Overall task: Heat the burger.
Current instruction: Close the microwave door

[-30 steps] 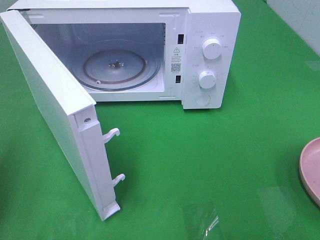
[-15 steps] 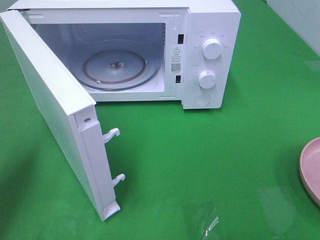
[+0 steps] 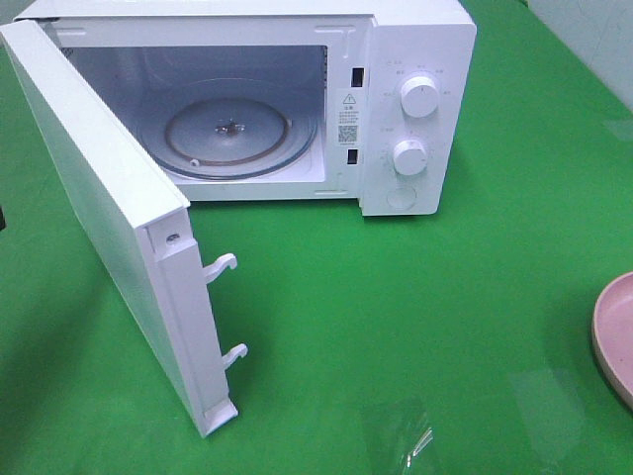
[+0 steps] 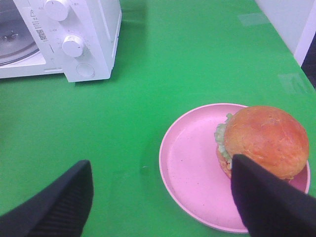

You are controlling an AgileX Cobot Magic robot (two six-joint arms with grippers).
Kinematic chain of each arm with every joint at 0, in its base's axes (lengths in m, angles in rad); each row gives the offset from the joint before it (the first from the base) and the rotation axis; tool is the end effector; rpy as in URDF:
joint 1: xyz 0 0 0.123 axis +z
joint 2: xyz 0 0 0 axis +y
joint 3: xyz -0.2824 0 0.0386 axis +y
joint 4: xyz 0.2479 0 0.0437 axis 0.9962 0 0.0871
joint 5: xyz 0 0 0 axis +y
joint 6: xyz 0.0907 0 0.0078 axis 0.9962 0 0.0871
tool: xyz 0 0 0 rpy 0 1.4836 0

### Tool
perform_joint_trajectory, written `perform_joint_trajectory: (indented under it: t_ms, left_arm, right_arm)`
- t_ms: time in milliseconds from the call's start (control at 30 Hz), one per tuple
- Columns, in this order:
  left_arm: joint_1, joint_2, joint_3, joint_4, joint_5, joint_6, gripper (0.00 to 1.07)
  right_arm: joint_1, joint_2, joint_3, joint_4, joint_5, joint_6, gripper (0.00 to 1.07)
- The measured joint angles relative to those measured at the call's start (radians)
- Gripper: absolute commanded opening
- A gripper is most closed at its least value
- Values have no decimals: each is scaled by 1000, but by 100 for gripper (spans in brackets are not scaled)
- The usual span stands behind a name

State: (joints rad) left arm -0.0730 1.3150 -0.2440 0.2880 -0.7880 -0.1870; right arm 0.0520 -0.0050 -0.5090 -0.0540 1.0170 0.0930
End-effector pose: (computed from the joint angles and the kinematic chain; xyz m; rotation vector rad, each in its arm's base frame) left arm 0.2082 -0.0336 0.1900 0.2275 1.7739 -0.2200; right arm -0.0048 -0.0044 0.2833 0.0422 1.9852 0.0299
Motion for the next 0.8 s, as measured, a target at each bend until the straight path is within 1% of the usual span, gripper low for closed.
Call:
perform_joint_trajectory:
  t_ms: [33,67,100,233,300,333,367,400,433,467,533,633,667,700,733,767,800]
  left_arm:
    - [0,21,-16,32,-3,-16,0]
    - [0,21,-16,32,-3,-16,0]
    - [0,36,-23,53,-10,-27,0]
    - [0,56,-25,65,-25,-36,0]
    - [-12,70,-31,66,-30,-38,0]
    - [-33,84,-41,66,-31,-38,0]
    - [-33,84,-41,66,-31,-38,0]
    - [-65,110,-60,62,-31,-29,0]
    - [-65,110,-60,62,-31,-29,0]
    - [-89,135,-75,48,-31,-23,0]
    - [-101,147,-82,41,-31,-21,0]
    - [-140,186,-103,-3,-31,-19,0]
    - [-140,186,-103,-3,-31,-19,0]
    - [-162,203,-118,-14,-31,-19,0]
    - [-162,203,-118,-14,-31,-19,0]
    - [-192,223,-131,-24,-31,-11,0]
    - [-192,223,-131,-24,-31,-11,0]
  right_arm:
    - [0,0,0,0,0,0,76]
    - [0,0,0,0,0,0,76]
    - [0,0,0,0,0,0,76]
    - [0,0,0,0,0,0,76]
    - [0,0,0,0,0,0,76]
    - [0,0,0,0,0,0,76]
    - [0,0,0,0,0,0,76]
    - [0,0,0,0,0,0,76]
    - [0,0,0,0,0,0,76]
    - [0,0,0,0,0,0,76]
    - [0,0,0,0,0,0,76]
    - [0,0,0,0,0,0,76]
    - [0,0,0,0,0,0,76]
    - [0,0,0,0,0,0,76]
    - [0,0,0,0,0,0,76]
    - [0,0,0,0,0,0,76]
    - [0,0,0,0,0,0,76]
